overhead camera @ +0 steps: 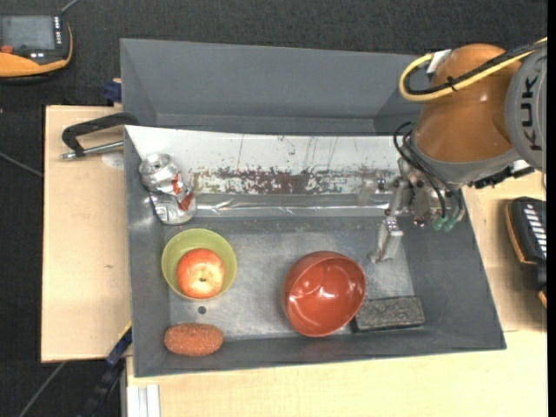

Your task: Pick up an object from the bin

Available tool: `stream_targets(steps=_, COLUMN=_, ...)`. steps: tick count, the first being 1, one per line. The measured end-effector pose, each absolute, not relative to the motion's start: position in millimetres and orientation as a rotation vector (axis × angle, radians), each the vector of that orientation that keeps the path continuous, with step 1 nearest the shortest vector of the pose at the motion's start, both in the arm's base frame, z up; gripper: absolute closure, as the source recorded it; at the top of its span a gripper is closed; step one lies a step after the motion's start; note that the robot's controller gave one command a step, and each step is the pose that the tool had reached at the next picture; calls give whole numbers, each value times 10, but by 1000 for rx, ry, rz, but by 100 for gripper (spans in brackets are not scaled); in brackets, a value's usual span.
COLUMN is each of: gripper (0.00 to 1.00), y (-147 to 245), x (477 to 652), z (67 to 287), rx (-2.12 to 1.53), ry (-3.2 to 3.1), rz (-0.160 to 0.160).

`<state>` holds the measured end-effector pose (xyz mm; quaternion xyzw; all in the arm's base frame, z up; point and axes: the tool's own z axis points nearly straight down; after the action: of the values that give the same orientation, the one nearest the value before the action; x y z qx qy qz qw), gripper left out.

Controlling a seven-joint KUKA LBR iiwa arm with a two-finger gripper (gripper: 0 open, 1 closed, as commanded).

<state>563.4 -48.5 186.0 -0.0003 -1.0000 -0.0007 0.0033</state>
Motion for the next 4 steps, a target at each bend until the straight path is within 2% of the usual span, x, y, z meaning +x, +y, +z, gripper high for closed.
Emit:
stream_targets(steps=1, gripper=0, y=-484, x=5650, z=1908, rx=1, ry=-3144, rz=-1)
stream_targets(steps=2, gripper=0, y=1, x=5647, z=696, rx=697, ry=-3064, rz=-4)
stream_targets(steps=3, gripper=100, y=-3, x=5658, z=709, rx=697, ry=-3067, rz=-2)
stream_targets(steps=4, gripper=0, y=-4, x=5658, z=709, rx=697, ry=-3067, rz=-2)
